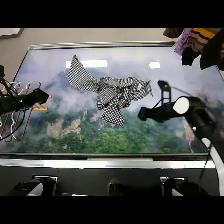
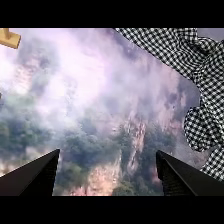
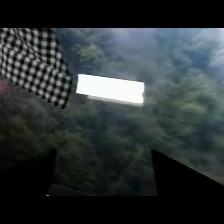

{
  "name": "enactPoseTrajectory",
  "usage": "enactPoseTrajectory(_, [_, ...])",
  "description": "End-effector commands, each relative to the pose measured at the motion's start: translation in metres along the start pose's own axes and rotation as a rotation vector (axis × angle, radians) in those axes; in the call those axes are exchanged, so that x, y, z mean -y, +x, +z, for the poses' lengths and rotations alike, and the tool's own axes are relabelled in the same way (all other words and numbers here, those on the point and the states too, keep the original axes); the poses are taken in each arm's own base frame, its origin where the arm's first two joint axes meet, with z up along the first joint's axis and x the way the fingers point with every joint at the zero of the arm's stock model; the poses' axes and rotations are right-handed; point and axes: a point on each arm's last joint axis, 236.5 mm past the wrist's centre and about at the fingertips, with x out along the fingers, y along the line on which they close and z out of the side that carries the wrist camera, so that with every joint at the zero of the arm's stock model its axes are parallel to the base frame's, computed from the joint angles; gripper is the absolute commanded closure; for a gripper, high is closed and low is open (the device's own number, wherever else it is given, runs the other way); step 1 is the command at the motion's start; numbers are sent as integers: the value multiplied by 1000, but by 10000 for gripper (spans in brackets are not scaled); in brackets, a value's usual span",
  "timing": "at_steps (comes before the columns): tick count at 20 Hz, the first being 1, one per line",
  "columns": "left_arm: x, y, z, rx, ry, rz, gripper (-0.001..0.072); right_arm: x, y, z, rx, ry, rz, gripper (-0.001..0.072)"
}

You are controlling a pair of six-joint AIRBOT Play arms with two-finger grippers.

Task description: Fold the clothes and pants, and hang the long-sleeved shirts on hangers.

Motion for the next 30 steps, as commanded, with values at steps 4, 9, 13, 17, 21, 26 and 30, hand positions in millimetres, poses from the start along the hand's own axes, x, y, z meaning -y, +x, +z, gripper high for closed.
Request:
enactPoseTrajectory(4, [-1, 1, 0, 0, -2, 1, 1, -30, 96, 4, -35, 222, 304, 26])
enactPoseTrajectory(9, [-1, 1, 0, 0, -2, 1, 1, -35, 116, 0, -66, 261, 367, 30])
enactPoseTrajectory(13, [-1, 1, 0, 0, -2, 1, 0, -44, 122, 7, -55, 323, 433, 42])
enactPoseTrajectory(17, [-1, 1, 0, 0, -2, 1, 0, -44, 131, 5, -78, 396, 459, 57])
enactPoseTrajectory(21, [-1, 1, 0, 0, -1, 1, 0, -61, 142, -6, -87, 366, 448, 395])
enactPoseTrajectory(26, [-1, 0, 0, 0, -29, 1, -1, -79, 119, -6, -83, 307, 474, 673])
enactPoseTrajectory(30, [-7, 0, -17, -73, -199, 24, -1, -57, 46, -15, -118, 198, 391, 673])
